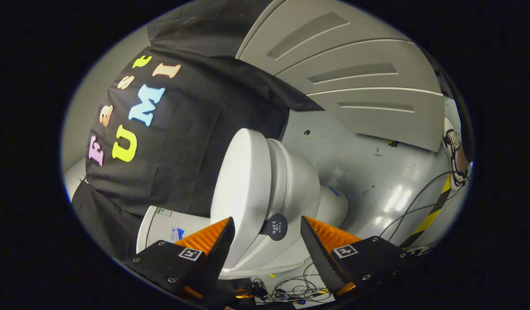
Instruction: Open the toilet lid.
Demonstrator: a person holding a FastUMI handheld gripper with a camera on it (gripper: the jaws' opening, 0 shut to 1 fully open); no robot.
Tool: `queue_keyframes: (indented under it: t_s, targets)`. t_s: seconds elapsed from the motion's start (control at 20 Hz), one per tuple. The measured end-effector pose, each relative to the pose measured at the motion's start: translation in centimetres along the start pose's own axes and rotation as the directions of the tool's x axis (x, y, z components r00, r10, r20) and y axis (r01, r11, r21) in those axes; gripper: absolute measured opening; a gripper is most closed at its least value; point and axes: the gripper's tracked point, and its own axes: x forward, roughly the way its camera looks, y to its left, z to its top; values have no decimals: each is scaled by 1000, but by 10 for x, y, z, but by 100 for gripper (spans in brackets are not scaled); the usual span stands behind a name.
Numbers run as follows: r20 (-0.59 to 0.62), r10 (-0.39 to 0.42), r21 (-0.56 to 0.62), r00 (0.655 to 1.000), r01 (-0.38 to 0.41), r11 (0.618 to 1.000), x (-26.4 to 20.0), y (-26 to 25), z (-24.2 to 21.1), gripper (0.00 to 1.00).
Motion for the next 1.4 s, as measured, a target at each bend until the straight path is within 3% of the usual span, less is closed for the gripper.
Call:
queue_keyframes:
  t_s: [0.2,0.35,0.4,0.65,0.85,1.1,1.4]
  targets:
    - [21,35,178,999,-39,983,21,-14,-4,87]
    - [29,54,199,998,-58,978,29,-22,-16,79]
    - [26,68,203,997,-72,977,33,-18,-17,68]
    - [13,125,222,992,-125,967,42,-14,-21,46]
    - [14,135,194,991,-135,972,46,-15,-23,12]
    - [17,159,213,987,-159,964,46,-11,-23,0]
    - [25,125,83,992,-127,988,45,-8,-22,0]
